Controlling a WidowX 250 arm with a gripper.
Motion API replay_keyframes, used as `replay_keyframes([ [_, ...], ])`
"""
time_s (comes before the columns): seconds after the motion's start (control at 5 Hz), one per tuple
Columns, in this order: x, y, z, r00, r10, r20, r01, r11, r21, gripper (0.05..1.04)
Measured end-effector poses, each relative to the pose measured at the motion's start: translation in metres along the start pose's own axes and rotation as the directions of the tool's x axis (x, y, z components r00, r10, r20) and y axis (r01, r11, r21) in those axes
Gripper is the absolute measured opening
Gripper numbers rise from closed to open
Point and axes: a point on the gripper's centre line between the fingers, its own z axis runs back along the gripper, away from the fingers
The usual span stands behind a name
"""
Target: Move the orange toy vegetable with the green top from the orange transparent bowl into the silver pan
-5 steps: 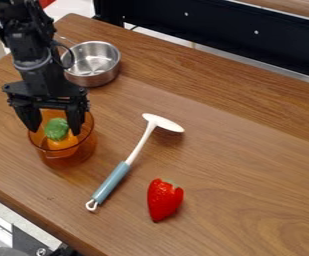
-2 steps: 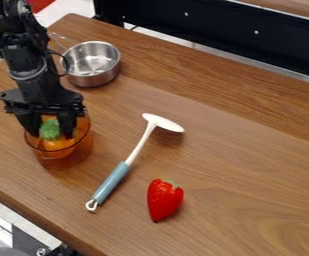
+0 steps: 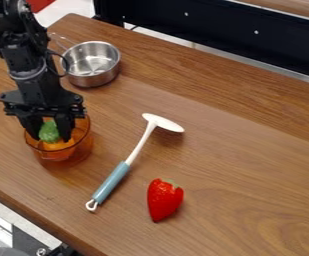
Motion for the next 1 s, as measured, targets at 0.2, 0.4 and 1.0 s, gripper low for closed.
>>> replay_keyframes([
  [0.2,0.006,-0.004,0.013,1.000,0.011,-0.023,-0.012,0.999,-0.033,0.582],
  [0.4,0.015,-0.010,0.035,0.999,0.026,-0.018,-0.027,0.997,-0.074,0.582],
  [1.0,0.074,-0.057,0.035,0.986,0.161,0.042,-0.160,0.986,-0.039,0.582],
])
